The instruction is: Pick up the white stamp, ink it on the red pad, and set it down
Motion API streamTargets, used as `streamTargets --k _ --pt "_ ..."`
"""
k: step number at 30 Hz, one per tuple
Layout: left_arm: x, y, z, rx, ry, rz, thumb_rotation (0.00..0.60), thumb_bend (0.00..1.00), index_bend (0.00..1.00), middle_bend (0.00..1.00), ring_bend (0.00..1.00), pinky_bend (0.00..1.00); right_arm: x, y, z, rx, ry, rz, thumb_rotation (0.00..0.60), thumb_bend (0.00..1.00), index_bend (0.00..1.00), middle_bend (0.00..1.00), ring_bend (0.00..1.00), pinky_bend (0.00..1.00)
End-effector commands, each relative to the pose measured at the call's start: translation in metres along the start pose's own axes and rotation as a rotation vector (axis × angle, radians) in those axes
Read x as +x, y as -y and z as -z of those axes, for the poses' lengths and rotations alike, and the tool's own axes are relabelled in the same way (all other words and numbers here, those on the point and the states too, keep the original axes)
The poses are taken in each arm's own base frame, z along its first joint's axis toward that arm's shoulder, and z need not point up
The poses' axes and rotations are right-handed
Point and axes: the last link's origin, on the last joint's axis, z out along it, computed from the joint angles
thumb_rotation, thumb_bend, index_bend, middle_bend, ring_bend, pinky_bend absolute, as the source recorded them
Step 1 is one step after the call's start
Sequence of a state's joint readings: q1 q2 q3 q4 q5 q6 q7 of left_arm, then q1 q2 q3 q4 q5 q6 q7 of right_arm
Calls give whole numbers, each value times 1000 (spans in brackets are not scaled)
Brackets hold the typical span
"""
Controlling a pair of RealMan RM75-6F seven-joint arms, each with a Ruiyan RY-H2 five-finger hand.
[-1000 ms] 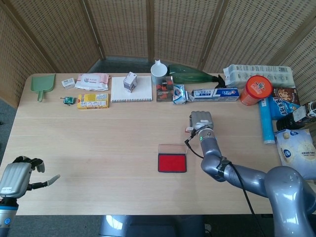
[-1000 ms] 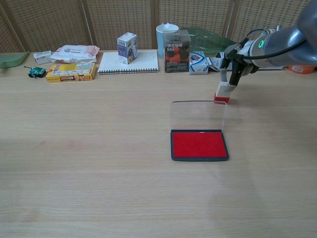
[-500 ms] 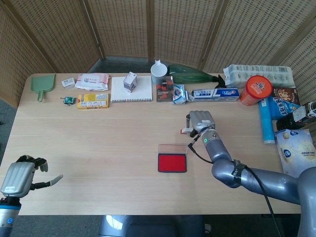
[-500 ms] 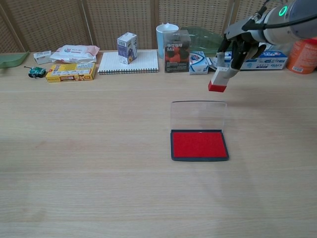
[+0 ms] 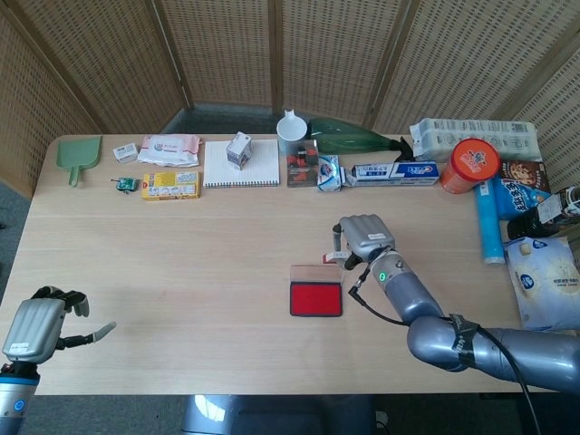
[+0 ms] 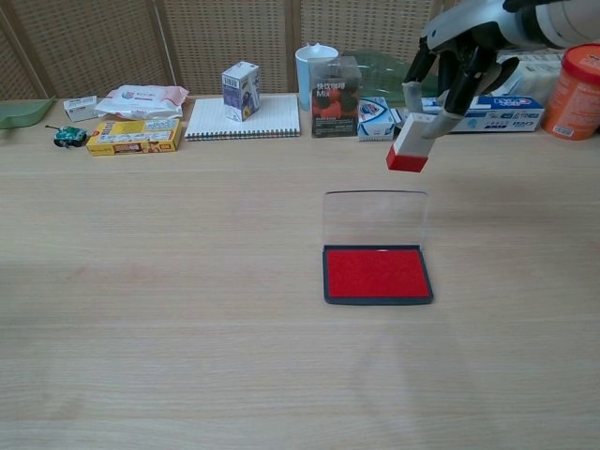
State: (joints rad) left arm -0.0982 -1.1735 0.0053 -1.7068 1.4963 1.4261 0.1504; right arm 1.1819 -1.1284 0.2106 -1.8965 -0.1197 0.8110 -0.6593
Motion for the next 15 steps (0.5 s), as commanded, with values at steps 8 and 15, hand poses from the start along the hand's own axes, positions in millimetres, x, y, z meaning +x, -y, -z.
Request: streamTargets --k 8,15 --pt "-1 2 1 1 3 3 261 55 590 584 526 305 -16 13 20 68 77 17 600 471 680 1000 1000 1000" --pt "-2 2 0 -3 3 3 264 54 590 582 523 305 -31 24 23 97 123 45 600 465 681 1000 1000 1000"
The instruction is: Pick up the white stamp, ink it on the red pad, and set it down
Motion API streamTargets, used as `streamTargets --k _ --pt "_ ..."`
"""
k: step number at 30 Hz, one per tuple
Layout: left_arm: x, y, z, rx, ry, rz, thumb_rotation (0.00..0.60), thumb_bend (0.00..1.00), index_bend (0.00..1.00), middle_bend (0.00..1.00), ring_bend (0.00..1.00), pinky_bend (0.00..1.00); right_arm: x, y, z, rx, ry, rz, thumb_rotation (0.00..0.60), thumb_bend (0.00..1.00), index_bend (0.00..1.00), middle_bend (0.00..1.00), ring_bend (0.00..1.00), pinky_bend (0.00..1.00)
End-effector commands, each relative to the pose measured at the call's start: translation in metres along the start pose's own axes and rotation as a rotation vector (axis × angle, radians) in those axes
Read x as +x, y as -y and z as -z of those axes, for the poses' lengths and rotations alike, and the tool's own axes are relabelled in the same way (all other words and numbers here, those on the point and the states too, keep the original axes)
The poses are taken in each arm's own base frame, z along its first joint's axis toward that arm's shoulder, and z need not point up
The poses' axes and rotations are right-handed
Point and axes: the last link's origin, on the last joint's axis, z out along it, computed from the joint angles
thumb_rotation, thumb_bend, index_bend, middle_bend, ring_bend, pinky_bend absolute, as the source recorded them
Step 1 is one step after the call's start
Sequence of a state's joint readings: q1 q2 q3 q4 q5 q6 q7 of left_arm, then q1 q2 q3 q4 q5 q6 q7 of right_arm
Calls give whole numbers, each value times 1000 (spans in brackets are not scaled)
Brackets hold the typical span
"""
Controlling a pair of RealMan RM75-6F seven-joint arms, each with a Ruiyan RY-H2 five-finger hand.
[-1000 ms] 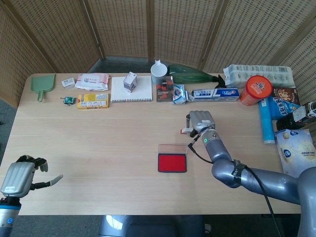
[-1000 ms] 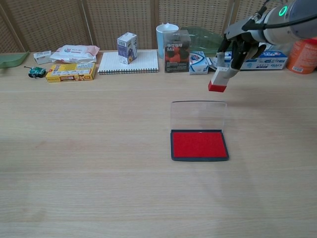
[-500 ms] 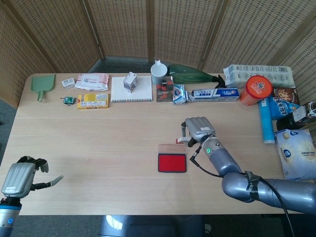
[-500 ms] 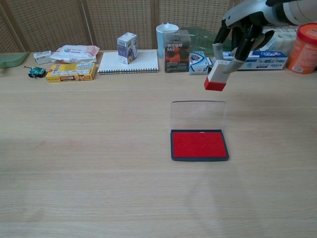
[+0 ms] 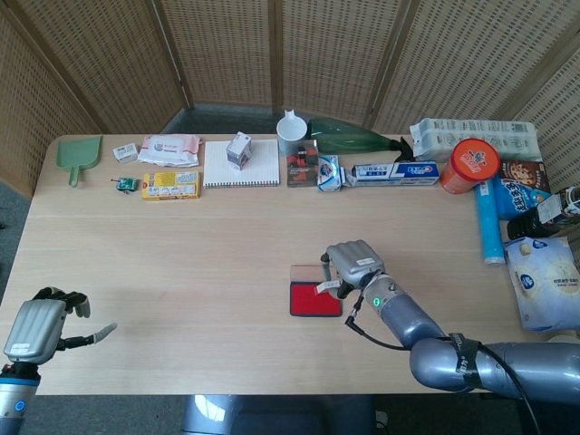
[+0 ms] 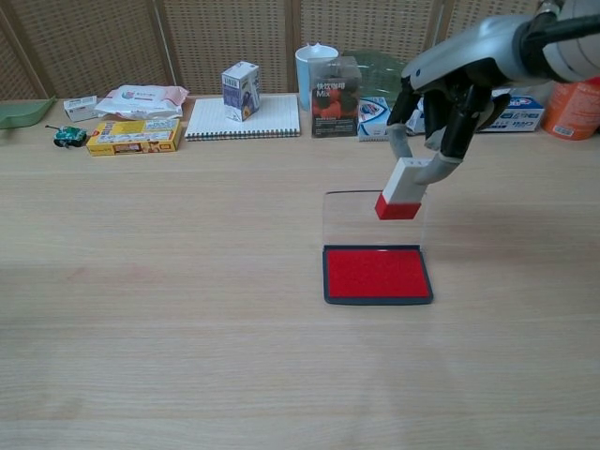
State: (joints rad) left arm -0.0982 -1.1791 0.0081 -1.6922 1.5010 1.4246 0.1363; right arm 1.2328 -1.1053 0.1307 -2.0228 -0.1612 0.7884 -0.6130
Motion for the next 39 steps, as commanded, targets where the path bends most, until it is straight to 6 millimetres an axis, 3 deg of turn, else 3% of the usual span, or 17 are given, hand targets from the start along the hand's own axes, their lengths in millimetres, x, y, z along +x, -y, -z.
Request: streamTargets --k 1,11,39 --pt "1 1 0 1 -3 -3 264 55 590 581 522 305 -7 5 -2 7 18 8 600 464 681 1000 1000 1000" --pt "8 2 -1 -6 -24 -18 264 54 590 579 518 305 -28 14 -19 -12 43 38 600 455 684 1000 1000 1000" --pt "11 12 3 8 -36 -17 264 53 587 577 517 305 -60 16 -37 -35 7 26 600 442 684 1000 1000 1000"
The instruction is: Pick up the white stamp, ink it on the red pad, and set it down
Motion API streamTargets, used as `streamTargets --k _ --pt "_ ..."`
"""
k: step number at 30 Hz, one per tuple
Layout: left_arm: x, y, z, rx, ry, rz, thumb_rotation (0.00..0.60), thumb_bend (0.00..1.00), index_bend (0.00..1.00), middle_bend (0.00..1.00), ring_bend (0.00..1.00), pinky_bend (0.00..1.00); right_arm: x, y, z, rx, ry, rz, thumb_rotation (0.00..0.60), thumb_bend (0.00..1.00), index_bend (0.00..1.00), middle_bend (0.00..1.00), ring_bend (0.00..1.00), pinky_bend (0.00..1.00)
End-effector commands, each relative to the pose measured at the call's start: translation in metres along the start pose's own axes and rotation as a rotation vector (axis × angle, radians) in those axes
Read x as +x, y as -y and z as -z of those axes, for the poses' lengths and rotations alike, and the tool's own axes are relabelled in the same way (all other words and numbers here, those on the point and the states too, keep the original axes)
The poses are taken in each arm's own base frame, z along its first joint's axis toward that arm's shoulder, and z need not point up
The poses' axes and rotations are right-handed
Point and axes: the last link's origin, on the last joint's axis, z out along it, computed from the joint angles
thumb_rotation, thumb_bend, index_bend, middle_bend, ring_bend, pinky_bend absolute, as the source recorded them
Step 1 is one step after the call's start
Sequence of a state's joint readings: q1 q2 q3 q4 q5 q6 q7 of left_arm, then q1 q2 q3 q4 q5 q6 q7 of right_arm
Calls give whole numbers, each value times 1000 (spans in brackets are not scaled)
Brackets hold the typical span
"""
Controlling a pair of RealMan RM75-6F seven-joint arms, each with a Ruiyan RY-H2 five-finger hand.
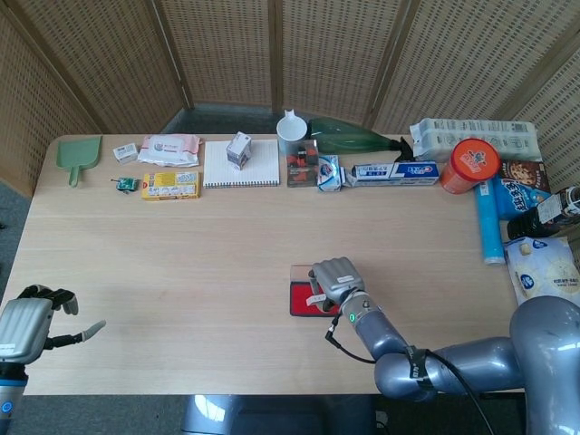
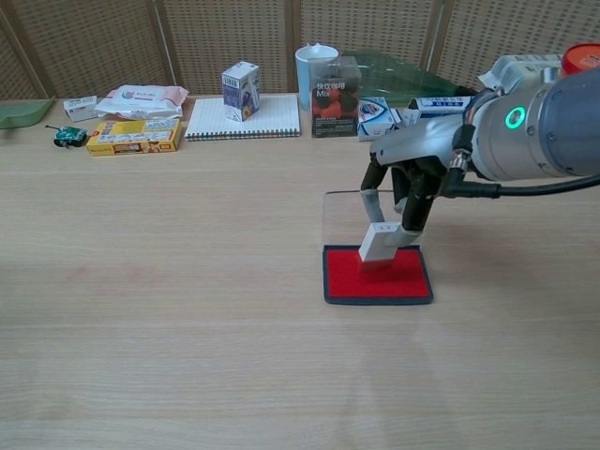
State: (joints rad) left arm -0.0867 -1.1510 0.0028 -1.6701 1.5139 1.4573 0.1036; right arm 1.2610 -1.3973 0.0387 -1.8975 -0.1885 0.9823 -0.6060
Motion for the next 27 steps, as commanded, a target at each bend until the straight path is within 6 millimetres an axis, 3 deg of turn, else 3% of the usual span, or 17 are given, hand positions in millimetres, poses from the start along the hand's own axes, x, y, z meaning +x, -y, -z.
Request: streamTargets --k 1,27 --pt "0 0 0 -1 2 -1 264 53 587 577 517 305 -3 0 -2 -1 3 2 600 442 684 1000 1000 1000" --pt "-4 4 3 7 15 1 261 53 573 577 516 306 -21 6 -19 -8 8 25 600 442 695 1000 1000 1000"
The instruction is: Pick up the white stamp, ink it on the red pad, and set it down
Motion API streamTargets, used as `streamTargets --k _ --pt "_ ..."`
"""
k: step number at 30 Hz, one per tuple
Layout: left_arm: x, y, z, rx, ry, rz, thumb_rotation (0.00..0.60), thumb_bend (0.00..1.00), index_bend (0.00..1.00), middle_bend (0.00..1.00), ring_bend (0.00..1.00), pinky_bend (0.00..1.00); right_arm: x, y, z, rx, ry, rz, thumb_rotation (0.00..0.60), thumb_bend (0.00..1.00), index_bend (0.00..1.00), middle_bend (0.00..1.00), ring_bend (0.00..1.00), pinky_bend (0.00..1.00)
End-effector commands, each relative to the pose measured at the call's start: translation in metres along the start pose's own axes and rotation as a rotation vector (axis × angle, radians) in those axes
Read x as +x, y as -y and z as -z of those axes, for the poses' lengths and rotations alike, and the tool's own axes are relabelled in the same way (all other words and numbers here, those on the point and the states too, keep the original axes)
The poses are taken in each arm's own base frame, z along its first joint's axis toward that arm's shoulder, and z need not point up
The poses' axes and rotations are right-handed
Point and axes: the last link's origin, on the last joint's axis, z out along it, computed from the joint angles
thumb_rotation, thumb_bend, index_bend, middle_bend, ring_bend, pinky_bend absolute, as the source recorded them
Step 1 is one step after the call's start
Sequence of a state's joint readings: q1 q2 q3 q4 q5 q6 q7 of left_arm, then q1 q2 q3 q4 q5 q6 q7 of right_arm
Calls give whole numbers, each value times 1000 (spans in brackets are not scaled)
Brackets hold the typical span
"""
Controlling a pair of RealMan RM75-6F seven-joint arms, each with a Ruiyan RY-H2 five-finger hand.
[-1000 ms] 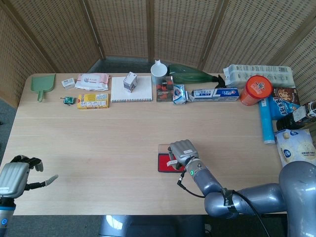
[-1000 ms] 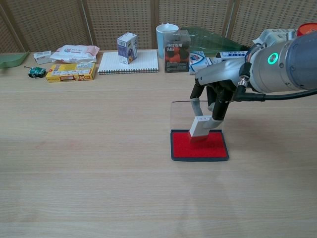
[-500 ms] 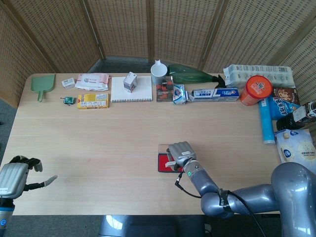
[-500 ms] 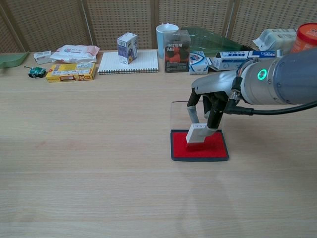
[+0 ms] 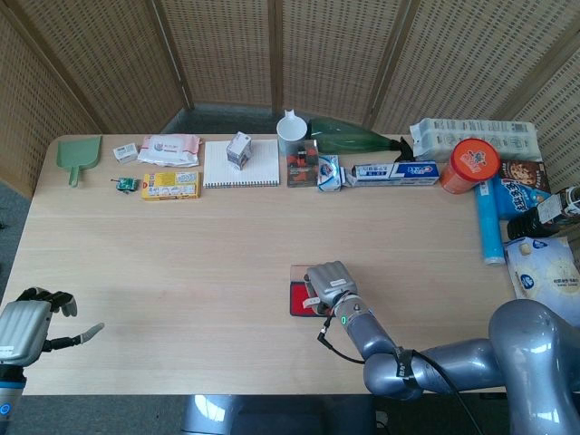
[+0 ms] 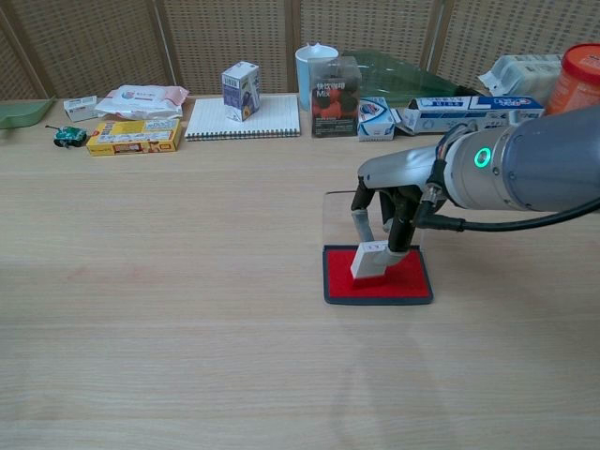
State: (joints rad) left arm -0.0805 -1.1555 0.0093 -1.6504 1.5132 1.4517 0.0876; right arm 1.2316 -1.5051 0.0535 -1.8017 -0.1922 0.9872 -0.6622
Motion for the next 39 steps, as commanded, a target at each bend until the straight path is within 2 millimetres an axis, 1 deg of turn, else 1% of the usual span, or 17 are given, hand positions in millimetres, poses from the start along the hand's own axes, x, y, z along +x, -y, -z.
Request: streamTargets --k 1,17,22,24,31,39 --pt "0 0 0 0 1 0 260 53 574 577 516 306 -1 0 -1 -1 2 2 600 442 695 1000 1000 1000" --pt "-1 4 2 9 1 2 262 53 563 575 515 305 -11 5 -5 1 20 13 600 442 699 1000 1000 1000" --pt "-2 5 2 10 1 3 259 53 563 574 515 305 -11 6 -4 3 19 15 600 442 700 1000 1000 1000" --pt "-2 5 2 11 1 4 260 53 562 574 515 305 -8 6 -2 4 11 13 600 442 700 1000 1000 1000" --pt "-2 5 2 7 -2 9 262 53 560 575 515 306 12 1 15 1 -31 -6 600 442 700 1000 1000 1000" --pt "-2 2 1 -2 -5 8 263 53 559 574 515 305 30 -17 32 -24 -76 -40 600 442 700 1000 1000 1000"
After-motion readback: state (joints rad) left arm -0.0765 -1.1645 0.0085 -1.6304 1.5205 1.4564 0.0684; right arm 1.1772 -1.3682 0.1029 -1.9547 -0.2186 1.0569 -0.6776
